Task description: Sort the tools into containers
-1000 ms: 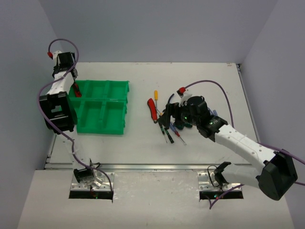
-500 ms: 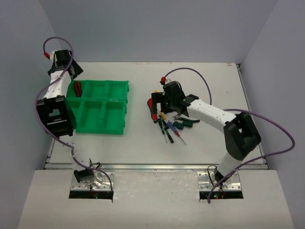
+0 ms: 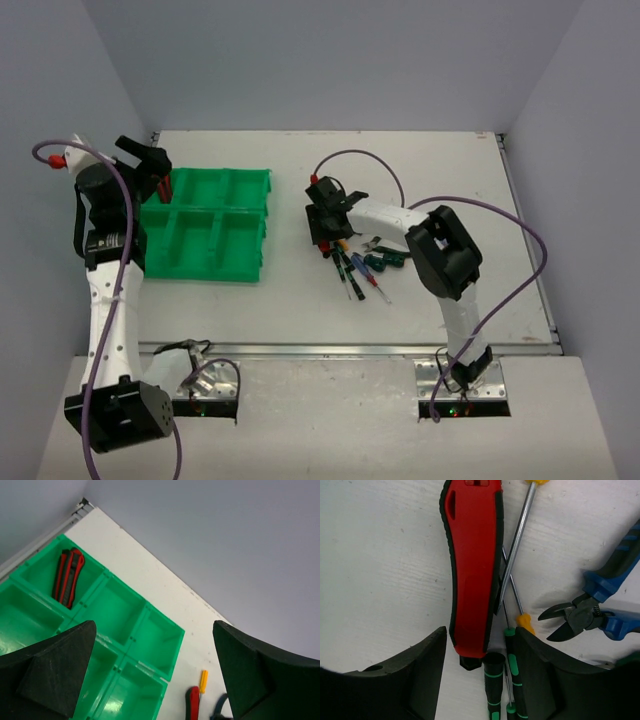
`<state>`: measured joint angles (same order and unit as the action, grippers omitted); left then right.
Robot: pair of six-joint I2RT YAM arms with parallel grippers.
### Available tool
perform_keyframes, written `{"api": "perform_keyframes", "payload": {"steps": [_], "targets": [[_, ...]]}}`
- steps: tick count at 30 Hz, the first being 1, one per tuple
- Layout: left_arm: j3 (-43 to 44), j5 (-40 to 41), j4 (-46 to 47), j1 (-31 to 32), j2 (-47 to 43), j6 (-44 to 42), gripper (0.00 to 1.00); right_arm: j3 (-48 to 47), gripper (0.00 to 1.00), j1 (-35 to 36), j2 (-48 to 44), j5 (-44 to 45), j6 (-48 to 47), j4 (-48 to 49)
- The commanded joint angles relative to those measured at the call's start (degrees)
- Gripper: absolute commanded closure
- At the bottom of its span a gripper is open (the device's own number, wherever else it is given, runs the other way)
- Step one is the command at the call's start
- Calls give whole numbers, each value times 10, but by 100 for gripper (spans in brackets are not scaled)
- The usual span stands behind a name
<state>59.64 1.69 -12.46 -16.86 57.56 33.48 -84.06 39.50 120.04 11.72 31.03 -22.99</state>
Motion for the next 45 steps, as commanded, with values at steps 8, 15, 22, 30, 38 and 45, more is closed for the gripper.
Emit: {"api": "perform_keyframes", "payload": {"steps": [8, 15, 22, 30, 38, 45], "targets": [[-133, -116, 32, 0, -77, -27, 0, -68, 52, 24, 57, 67, 0, -21], [-143, -139, 36, 0, -86, -26, 0, -78, 48, 59, 61, 95, 13, -27], [-151, -170, 42, 1, -83, -34, 0, -140, 35, 63, 96, 126, -11, -48], [-157, -202, 53, 0, -71, -35, 0, -182, 39, 50, 131, 117, -24, -64], [-157, -212, 59, 0, -65, -33, 0, -198, 60, 36, 157, 86, -38, -63], [-167, -265, 83, 7, -46, -13, 0, -115, 89, 39, 56, 68, -62, 15]]}}
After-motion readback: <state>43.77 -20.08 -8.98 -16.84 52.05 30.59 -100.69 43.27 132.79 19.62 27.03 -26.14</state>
